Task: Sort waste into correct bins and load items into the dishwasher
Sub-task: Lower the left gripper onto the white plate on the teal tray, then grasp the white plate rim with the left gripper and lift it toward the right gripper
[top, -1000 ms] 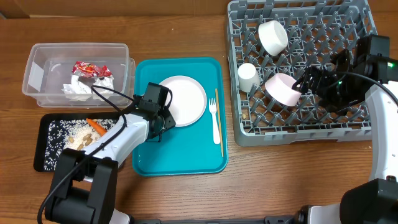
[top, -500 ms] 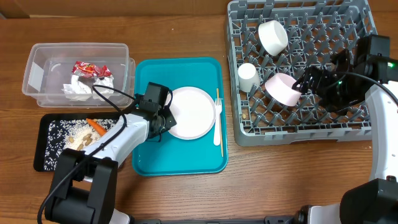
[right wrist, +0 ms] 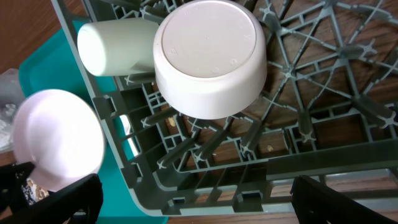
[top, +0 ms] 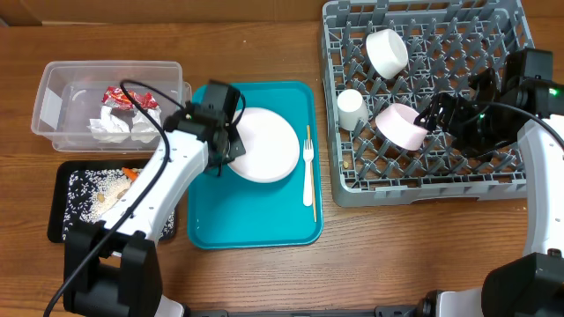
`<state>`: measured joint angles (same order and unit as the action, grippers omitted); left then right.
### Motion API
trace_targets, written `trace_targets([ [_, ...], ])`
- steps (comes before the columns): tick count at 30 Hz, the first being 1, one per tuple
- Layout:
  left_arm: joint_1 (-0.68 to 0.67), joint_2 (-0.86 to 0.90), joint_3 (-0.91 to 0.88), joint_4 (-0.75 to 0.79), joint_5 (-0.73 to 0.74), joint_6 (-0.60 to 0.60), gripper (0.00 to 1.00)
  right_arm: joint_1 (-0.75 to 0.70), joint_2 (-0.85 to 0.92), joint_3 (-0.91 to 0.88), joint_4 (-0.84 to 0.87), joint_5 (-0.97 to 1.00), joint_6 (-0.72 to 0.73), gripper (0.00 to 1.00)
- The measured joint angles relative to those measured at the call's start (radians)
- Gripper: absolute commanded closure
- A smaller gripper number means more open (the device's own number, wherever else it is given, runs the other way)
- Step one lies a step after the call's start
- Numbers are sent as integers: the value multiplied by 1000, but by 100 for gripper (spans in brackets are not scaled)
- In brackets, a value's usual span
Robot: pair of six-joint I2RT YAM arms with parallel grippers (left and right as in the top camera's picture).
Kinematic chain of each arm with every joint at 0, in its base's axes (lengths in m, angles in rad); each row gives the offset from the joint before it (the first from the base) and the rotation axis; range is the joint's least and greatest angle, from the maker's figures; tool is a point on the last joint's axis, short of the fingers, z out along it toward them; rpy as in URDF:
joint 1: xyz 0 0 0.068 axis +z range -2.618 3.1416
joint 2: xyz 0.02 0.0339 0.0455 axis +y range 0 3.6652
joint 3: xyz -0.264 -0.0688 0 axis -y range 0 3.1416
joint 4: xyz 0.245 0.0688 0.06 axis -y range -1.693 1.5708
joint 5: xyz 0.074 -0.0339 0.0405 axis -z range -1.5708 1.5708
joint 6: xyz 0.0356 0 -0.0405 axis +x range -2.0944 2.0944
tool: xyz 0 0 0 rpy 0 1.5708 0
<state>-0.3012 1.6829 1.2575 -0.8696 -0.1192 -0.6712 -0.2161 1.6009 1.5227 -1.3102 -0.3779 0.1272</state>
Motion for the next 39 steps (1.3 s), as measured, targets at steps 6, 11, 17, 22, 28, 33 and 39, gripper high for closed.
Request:
trace_targets([
  [6,0,0,135,-51,57,68,96,0,0,0,0,0,0,0],
  [11,-6,0,191,-15,275,111,96,0,0,0,-3,-17,-2,0],
  [17,-81,0,193,-4,359,121,96,6,0,0,-10,-98,-48,0],
  [22,-148,0,193,24,359,121,96,47,0,0,-8,-126,-65,3],
  [28,-174,0,193,40,356,121,96,126,0,0,-6,-128,-91,16],
  [33,-174,0,193,40,354,121,96,166,0,0,-4,-122,-98,16],
  [39,-174,0,193,40,351,121,96,233,0,-27,40,-117,-103,21],
])
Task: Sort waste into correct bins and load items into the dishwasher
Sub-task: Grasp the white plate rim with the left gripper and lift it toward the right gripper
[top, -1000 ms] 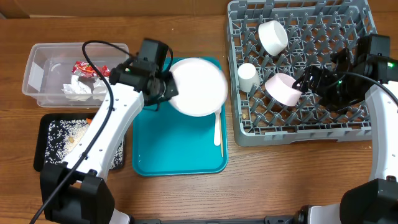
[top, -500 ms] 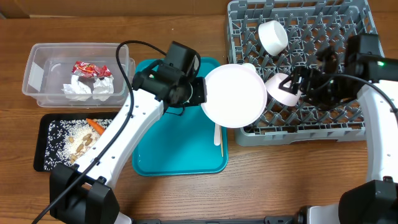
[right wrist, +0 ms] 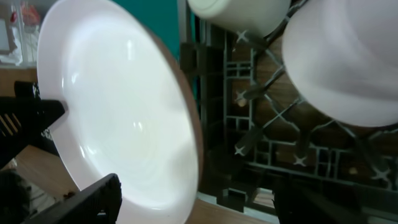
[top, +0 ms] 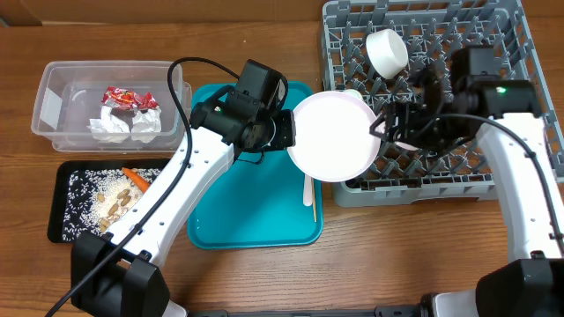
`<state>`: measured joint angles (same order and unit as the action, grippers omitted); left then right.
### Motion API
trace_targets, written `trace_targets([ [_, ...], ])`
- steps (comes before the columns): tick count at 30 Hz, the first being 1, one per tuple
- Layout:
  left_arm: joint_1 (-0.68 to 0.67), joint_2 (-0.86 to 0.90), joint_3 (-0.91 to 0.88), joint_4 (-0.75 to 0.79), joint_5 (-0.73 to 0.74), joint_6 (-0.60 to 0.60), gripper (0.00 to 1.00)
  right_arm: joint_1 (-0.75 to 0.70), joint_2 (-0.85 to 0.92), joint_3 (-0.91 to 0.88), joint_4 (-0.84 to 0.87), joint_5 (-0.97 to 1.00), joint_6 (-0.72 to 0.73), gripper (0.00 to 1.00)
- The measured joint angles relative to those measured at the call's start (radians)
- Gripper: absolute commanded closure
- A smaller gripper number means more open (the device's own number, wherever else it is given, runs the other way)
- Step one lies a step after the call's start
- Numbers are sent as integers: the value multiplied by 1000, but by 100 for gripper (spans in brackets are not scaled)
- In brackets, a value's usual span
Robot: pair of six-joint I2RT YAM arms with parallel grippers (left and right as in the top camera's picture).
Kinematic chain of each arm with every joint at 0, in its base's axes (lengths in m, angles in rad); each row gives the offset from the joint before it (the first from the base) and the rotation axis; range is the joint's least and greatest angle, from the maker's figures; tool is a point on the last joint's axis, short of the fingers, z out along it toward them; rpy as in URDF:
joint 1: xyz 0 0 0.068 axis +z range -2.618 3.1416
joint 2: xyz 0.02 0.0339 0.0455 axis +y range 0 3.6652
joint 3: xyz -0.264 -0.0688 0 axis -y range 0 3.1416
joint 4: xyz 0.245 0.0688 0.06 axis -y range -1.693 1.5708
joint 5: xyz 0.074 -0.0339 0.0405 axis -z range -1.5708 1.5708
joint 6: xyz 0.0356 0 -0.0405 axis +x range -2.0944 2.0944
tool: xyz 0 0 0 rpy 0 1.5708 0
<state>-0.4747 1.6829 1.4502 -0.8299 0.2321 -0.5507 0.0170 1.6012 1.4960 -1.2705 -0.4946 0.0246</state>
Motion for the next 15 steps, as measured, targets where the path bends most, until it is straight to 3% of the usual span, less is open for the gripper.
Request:
trace_targets([
  [9,0,0,0,-1,0,0,96,81,0,-16,23,32,-5,47],
  [15,0,0,0,-4,4,0,96,82,0,-16,32,64,2,51],
])
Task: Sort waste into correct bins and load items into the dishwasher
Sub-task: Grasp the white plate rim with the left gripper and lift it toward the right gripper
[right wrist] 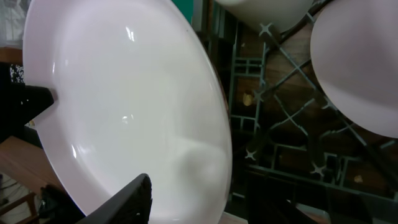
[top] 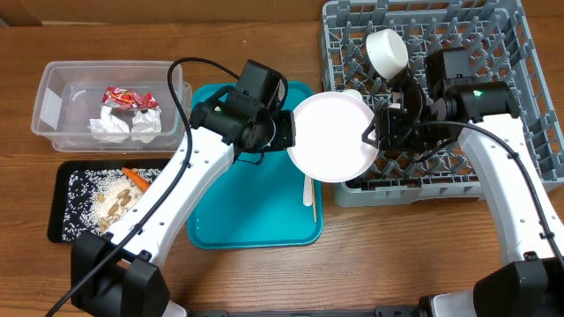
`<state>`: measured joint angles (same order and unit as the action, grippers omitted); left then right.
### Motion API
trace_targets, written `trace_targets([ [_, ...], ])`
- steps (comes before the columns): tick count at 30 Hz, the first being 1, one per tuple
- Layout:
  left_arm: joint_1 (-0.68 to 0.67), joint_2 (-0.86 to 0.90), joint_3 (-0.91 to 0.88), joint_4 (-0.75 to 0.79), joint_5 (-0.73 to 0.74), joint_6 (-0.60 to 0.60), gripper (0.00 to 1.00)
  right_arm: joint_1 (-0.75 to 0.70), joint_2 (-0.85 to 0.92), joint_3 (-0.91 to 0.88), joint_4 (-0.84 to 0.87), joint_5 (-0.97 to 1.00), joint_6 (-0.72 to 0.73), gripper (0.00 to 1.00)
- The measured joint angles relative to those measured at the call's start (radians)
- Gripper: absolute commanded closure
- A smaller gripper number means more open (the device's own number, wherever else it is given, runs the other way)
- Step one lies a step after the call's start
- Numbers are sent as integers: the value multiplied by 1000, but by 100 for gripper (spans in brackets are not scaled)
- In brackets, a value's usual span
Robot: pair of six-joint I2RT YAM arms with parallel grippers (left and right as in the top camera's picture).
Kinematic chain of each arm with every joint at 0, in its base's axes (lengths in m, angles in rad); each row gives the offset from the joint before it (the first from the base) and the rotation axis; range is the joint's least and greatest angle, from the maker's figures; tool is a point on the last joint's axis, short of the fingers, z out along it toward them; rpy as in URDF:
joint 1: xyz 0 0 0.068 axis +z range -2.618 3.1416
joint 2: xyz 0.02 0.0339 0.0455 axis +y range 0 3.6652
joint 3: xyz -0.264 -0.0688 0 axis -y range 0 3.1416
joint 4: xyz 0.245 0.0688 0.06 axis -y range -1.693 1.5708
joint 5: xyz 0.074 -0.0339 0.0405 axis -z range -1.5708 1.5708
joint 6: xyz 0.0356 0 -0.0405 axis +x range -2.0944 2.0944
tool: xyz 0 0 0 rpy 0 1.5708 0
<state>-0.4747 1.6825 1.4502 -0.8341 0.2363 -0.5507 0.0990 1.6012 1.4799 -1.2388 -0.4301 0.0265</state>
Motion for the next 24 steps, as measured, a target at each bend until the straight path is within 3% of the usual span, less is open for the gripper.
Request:
trace_targets([
  [13,0,0,0,0,0,0,95,0,0,-40,82,19,2,56],
  [17,0,0,0,0,0,0,94,0,0,-83,105,21,8,79],
  [21,0,0,0,-1,0,0,93,0,0,-85,117,26,23,85],
  [24,0,0,0,-2,-1,0,91,0,0,-85,121,33,24,96],
])
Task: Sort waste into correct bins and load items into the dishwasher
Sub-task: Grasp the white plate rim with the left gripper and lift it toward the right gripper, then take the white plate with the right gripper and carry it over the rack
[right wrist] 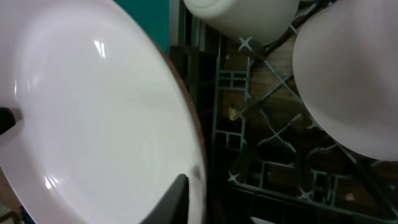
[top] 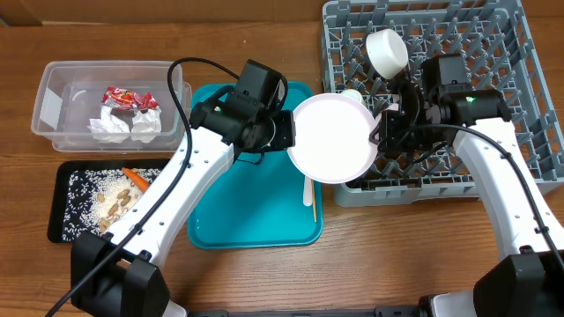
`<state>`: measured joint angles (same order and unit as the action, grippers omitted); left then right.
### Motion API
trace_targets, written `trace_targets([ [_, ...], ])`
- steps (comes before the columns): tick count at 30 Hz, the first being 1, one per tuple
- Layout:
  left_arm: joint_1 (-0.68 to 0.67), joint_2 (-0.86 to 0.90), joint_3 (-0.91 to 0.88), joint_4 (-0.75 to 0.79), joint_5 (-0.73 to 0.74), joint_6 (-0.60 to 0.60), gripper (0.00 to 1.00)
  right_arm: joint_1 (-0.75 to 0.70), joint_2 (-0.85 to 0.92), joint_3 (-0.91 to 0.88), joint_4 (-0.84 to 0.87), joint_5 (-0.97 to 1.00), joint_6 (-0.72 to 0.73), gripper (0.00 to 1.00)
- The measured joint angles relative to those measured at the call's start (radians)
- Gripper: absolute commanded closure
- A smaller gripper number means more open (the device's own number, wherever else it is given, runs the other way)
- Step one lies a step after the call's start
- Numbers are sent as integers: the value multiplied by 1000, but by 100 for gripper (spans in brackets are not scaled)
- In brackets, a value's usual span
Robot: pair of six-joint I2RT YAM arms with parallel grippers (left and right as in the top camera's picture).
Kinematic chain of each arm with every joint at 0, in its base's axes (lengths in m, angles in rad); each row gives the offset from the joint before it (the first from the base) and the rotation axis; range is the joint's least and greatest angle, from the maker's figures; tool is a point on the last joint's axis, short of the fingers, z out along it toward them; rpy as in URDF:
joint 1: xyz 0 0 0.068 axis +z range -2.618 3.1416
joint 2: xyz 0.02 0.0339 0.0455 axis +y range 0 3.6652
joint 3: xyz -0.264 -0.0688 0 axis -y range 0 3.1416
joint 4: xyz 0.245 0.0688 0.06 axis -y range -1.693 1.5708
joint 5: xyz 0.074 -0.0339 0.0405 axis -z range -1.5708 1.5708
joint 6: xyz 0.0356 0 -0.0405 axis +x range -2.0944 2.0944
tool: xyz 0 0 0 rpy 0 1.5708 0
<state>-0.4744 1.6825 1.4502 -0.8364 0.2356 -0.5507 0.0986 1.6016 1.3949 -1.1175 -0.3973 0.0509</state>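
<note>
A white plate (top: 333, 138) hangs in the air between the teal tray (top: 238, 211) and the grey dish rack (top: 423, 195). My left gripper (top: 289, 132) is shut on its left edge. My right gripper (top: 377, 134) is at its right edge. In the right wrist view the plate (right wrist: 93, 124) fills the left side, and one of the fingers (right wrist: 177, 196) lies on its face by the rim, the jaws narrowed onto it. A pink bowl (right wrist: 354, 74), a white cup (right wrist: 242, 15) and a white bowl (top: 388, 51) sit in the rack.
A white fork (top: 308, 192) and a thin stick (top: 314, 210) lie at the tray's right side, partly under the plate. A clear bin (top: 53, 97) with wrappers stands at the far left. Below it is a black tray (top: 75, 224) of food scraps.
The plate and my left gripper have stayed put. My right gripper has shifted a little onto the plate's right edge, and its jaws have narrowed onto the rim.
First the plate lay on the teal tray with my left gripper at it, while my right gripper was over the rack by the pink bowl. Then the left held the plate up by the rack and the right stood open at its rim. Now both hold it.
</note>
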Motion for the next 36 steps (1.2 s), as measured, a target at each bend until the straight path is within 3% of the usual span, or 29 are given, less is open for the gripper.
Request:
trace_targets([
  [10,0,0,0,0,6,0,90,0,0,0,6,9,1,96],
  [13,0,0,0,-1,8,0,85,0,0,0,7,9,1,96],
  [18,0,0,0,0,9,-3,58,0,0,0,23,9,1,96],
  [21,0,0,0,0,9,-1,28,0,0,0,40,9,1,96],
  [25,0,0,0,0,12,10,1,0,0,0,60,21,2,96],
  [36,12,0,0,-1,15,8,0,0,0,0,239,298,82,96],
])
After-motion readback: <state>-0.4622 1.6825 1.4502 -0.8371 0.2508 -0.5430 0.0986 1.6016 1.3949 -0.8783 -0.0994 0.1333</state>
